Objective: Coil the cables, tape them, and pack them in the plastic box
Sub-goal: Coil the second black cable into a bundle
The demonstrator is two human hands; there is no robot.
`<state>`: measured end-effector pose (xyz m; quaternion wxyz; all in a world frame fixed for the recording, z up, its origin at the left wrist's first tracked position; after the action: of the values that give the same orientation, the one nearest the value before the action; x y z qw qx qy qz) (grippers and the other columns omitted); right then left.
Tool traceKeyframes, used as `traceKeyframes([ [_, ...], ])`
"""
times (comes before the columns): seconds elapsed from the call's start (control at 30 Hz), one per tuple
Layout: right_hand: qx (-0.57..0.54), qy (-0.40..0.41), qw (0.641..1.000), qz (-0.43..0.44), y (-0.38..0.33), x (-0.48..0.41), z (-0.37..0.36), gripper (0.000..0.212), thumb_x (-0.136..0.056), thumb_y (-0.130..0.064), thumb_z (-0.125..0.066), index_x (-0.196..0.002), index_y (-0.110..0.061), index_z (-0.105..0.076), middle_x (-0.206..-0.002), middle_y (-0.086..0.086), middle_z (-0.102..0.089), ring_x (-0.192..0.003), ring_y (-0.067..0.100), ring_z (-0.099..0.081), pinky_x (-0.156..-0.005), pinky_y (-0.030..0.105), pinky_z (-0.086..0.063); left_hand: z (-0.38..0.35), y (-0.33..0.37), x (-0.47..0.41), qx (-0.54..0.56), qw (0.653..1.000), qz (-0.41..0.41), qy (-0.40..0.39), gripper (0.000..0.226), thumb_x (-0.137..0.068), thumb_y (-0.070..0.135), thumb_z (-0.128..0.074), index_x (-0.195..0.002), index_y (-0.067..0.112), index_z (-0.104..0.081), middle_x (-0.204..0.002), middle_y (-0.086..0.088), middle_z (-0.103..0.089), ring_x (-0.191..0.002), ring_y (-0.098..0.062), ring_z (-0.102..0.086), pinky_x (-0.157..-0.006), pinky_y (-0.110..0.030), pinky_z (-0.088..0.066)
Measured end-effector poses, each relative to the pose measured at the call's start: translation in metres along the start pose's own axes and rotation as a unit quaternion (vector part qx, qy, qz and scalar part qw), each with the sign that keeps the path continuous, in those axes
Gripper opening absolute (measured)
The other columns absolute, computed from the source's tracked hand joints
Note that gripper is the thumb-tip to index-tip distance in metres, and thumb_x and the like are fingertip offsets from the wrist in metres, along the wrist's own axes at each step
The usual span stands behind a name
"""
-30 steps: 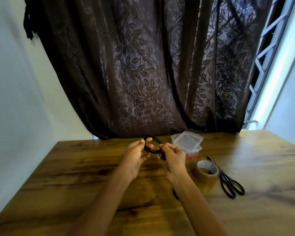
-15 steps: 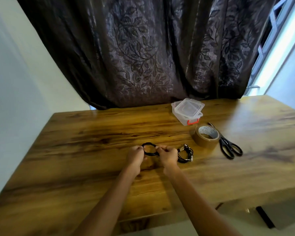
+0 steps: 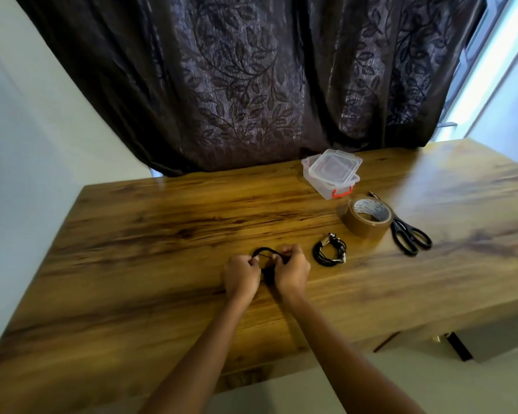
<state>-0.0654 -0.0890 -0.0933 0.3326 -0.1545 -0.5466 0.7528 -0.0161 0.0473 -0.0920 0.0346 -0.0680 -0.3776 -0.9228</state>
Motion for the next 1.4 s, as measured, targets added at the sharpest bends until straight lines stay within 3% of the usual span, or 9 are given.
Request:
traceKeyframes([
  [0.17,0.145,0.024,0.989,0.024,0.003,0.001,-0.001,0.014,-0.089,-0.023,-0.058,-0.103,-0.022,-0.063,-0.111,0.003,-0.063,-0.109,0.023,-0.046,-0.086,0.031,-0.033,0.002,0.002,-0.002,-0.014,0.999,-0.036,-0.005,0.025,-0.093,0.023,-0.052,-0.109,0.011,-0.065,-0.100,-0.005,-0.069,-0.084,-0.021,-0.066,-0.059,-0.028,-0.049],
  [0.4,0.198,0.022,0.973,0.112,-0.011,0.009,0.004,0.027,-0.096,-0.022,-0.045,-0.116,-0.014,-0.061,-0.124,0.002,-0.060,-0.112,0.024,-0.045,-0.091,0.035,-0.035,0.003,0.001,-0.004,-0.021,0.998,-0.058,-0.024,0.026,-0.092,0.025,-0.053,-0.113,0.014,-0.065,-0.096,-0.002,-0.070,-0.070,-0.013,-0.062,-0.045,-0.018,-0.038],
  [0.63,0.173,0.014,0.975,0.138,-0.016,0.010,0.011,0.030,-0.092,-0.006,-0.046,-0.121,-0.008,-0.054,-0.121,0.010,-0.060,-0.115,0.026,-0.051,-0.097,0.037,-0.038,0.006,0.004,-0.004,-0.011,0.997,-0.070,-0.033,0.042,-0.091,0.032,-0.055,-0.129,0.015,-0.051,-0.107,-0.005,-0.066,-0.056,-0.002,-0.051,-0.034,-0.010,-0.035],
  [0.87,0.140,-0.001,0.979,0.151,-0.014,0.006,0.013,0.028,-0.092,-0.007,-0.046,-0.119,-0.005,-0.054,-0.120,0.010,-0.058,-0.116,0.024,-0.048,-0.098,0.034,-0.039,0.006,0.002,-0.004,0.004,0.997,-0.056,-0.053,0.045,-0.087,0.035,-0.061,-0.125,0.014,-0.051,-0.113,-0.005,-0.061,-0.071,-0.005,-0.053,-0.045,-0.012,-0.031],
  [1.03,0.128,-0.030,0.979,0.158,-0.012,0.005,0.010,0.026,-0.089,-0.020,-0.057,-0.114,-0.010,-0.058,-0.121,0.005,-0.056,-0.118,0.021,-0.045,-0.101,0.041,-0.040,0.008,0.004,-0.005,0.055,0.996,-0.042,-0.053,0.031,-0.086,0.029,-0.063,-0.112,0.014,-0.054,-0.075,0.006,-0.053,-0.060,-0.006,-0.051,-0.046,-0.019,-0.034],
  [1.2,0.195,-0.066,0.957,0.206,-0.017,0.006,0.006,0.024,-0.087,-0.012,-0.059,-0.110,-0.012,-0.063,-0.118,0.004,-0.061,-0.116,0.019,-0.048,-0.100,0.037,-0.041,0.011,0.009,-0.013,0.076,0.995,-0.051,-0.031,0.013,-0.086,0.021,-0.064,-0.090,0.009,-0.061,-0.071,0.001,-0.060,-0.059,-0.013,-0.059,-0.051,-0.025,-0.049],
  [1.27,0.220,-0.058,0.947,0.225,-0.021,0.006,0.006,0.024,-0.087,-0.011,-0.058,-0.110,-0.011,-0.065,-0.116,0.005,-0.064,-0.113,0.020,-0.050,-0.097,0.035,-0.042,0.010,0.013,-0.017,0.063,0.996,-0.059,-0.031,0.010,-0.086,0.019,-0.065,-0.083,0.009,-0.063,-0.067,0.002,-0.060,-0.054,-0.011,-0.057,-0.048,-0.023,-0.047],
  [1.4,0.243,-0.048,0.940,0.236,-0.026,0.005,0.008,0.024,-0.089,-0.014,-0.057,-0.112,-0.010,-0.065,-0.114,0.007,-0.065,-0.112,0.021,-0.050,-0.094,0.034,-0.043,0.015,0.026,-0.019,0.002,0.994,-0.108,-0.010,0.009,-0.086,0.018,-0.064,-0.085,0.010,-0.066,-0.076,0.001,-0.061,-0.062,-0.008,-0.054,-0.045,-0.010,-0.037],
])
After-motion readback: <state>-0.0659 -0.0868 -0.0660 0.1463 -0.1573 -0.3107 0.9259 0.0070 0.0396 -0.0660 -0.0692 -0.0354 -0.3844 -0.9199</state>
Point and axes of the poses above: each hand's wrist, its own x-axis away from the middle knuckle, its own z-axis out of the back of the hand, y = z × x, the point moved 8 cm from there along -x, towards the middle knuckle
